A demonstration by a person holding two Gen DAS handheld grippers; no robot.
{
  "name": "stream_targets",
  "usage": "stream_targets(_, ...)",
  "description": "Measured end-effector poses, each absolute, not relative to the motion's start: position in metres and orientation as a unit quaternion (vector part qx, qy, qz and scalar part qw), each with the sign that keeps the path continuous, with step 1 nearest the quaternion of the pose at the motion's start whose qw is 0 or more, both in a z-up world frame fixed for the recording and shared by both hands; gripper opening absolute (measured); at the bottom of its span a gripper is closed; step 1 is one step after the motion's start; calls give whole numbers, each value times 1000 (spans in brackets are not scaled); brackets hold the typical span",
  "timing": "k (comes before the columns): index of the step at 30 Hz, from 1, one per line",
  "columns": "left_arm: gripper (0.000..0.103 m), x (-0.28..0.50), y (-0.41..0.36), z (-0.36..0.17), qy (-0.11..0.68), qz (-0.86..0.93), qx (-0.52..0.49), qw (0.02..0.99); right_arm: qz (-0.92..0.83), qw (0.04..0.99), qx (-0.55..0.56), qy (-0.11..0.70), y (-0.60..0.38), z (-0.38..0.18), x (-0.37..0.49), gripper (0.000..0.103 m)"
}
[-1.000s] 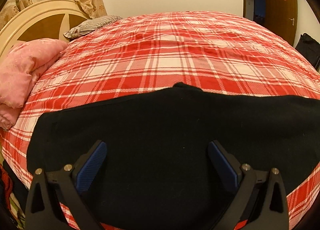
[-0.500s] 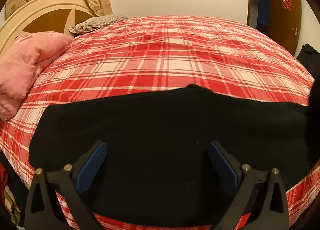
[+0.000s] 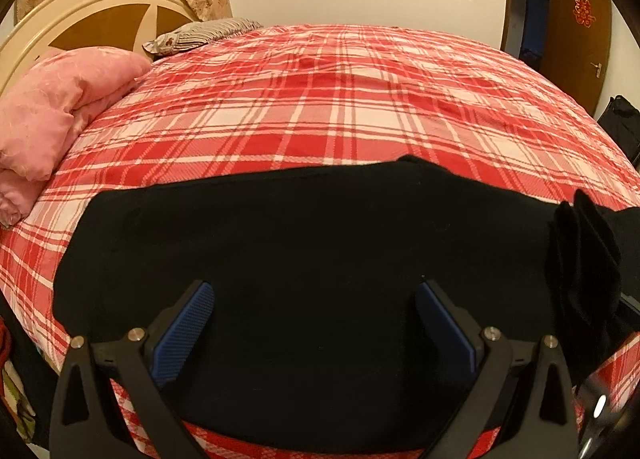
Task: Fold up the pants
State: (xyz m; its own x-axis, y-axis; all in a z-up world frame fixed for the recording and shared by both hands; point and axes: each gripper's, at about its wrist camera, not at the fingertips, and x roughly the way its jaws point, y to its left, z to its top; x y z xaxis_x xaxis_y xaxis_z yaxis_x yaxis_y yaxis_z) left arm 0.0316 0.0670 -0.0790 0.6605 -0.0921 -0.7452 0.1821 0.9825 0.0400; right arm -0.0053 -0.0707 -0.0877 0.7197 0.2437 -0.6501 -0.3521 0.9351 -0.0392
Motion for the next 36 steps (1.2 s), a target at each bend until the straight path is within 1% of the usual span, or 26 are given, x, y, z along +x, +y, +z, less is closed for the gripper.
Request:
stream_targets(3, 103, 30, 66, -78, 402, -75, 63, 910, 242, 914, 20, 324, -98, -67, -16, 71)
stream_targets(6, 103, 30, 65, -77, 402, -74, 66, 910, 219, 920, 113, 303, -140, -56, -16, 70)
stream_targets(7, 103, 30, 64, -77, 402, -73, 66, 910, 195, 922, 143, 304, -157, -58, -10, 65)
stream_targets(8, 103, 30, 64, -77, 402, -74, 66, 910, 184, 919, 160, 309, -167, -61, -5, 40)
stream_targets(9, 103, 30, 63, -76, 402, -74, 66, 910, 174, 914, 175, 322, -174, -68, 4, 26)
stream_targets(10, 103, 30, 63, -76, 402, -76, 66, 910, 163, 909, 179, 340, -175, -79, 16, 15)
stream_targets(14, 103, 25, 54, -72, 396, -87, 77, 911, 179, 895, 150, 380, -151, -109, 31, 15)
stream_targets(17, 103, 20, 44, -64, 387, -99, 86, 913, 189, 892, 151, 381, -158, -103, 28, 15)
stream_targets(18, 103, 19, 40, -61, 383, -103, 87, 914, 200, 887, 171, 378, -169, -96, 23, 15)
stream_targets(20, 103, 18, 32, -55, 377, -116, 86, 915, 178, 903, 187, 344, -200, -80, 11, 15)
stream_targets(22, 103, 19, 20, -48, 372, -132, 85, 915, 111, 928, 191, 301, -246, -55, -12, 15)
stream_targets(25, 103, 18, -2, -39, 360, -160, 87, 915, 11, 937, 190, 293, -303, -43, -26, 15)
stream_targets(28, 103, 14, -26, -34, 349, -187, 93, 913, -43, 931, 190, 309, -337, -59, -22, 15)
stream_targets(32, 103, 7, -59, -40, 347, -211, 109, 907, -77, 915, 194, 345, -352, -90, -4, 15)
stream_targets(36, 103, 6, -82, -53, 362, -207, 129, 899, -93, 919, 185, 335, -348, -93, 4, 15)
